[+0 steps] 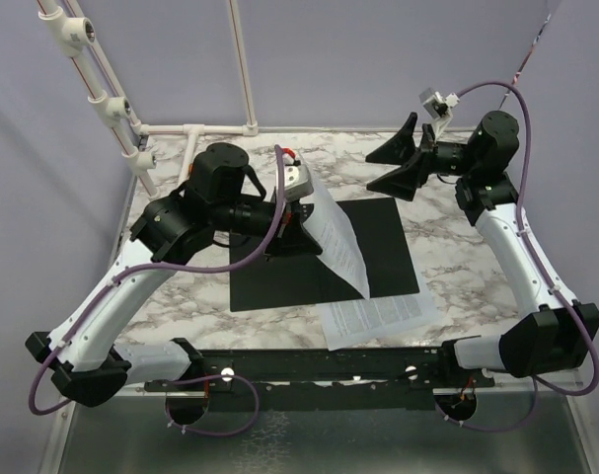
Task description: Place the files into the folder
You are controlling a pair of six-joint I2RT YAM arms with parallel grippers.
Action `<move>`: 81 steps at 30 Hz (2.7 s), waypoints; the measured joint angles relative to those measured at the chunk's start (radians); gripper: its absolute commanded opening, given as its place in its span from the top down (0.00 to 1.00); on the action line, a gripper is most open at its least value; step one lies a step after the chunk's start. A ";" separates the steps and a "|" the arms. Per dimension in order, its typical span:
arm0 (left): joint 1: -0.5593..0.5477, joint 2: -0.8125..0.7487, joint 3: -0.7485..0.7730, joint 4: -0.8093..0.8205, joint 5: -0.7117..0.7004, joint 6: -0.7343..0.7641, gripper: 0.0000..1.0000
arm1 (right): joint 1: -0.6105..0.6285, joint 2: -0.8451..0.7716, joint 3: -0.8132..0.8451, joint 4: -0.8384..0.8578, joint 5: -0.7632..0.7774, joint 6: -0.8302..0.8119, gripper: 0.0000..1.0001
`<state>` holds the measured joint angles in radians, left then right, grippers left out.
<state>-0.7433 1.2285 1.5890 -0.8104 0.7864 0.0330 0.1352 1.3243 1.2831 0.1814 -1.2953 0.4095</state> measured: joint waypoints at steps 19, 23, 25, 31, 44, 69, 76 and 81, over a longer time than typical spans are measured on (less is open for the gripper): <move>-0.087 -0.104 -0.034 0.000 0.165 0.039 1.00 | 0.235 0.217 0.094 0.197 -0.181 0.136 0.00; -0.110 -0.105 -0.034 0.000 0.175 0.040 1.00 | 0.278 0.259 0.068 0.343 -0.201 0.252 0.00; -0.123 -0.106 -0.034 0.000 0.181 0.040 1.00 | 0.298 0.271 0.042 0.448 -0.218 0.333 0.00; -0.158 -0.105 -0.034 0.000 0.196 0.040 1.00 | 0.334 0.319 -0.032 0.859 -0.243 0.657 0.00; -0.179 -0.106 -0.047 -0.001 0.192 0.055 1.00 | 0.349 0.317 -0.161 1.277 -0.248 1.167 0.05; -0.181 -0.175 -0.059 -0.050 0.046 0.070 1.00 | 0.355 -0.205 -0.225 0.524 -0.260 0.434 0.44; -0.181 -0.183 -0.091 -0.045 0.001 0.048 1.00 | 0.355 -0.238 -0.081 -0.108 -0.261 -0.079 0.46; -0.181 -0.184 -0.096 -0.042 -0.053 0.031 1.00 | 0.355 -0.246 -0.112 -0.251 -0.261 -0.169 0.47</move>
<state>-0.9245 1.0447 1.4933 -0.8520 0.7334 0.0635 0.4900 1.0782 1.1713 -0.0692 -1.5558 0.2405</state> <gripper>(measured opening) 0.003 0.535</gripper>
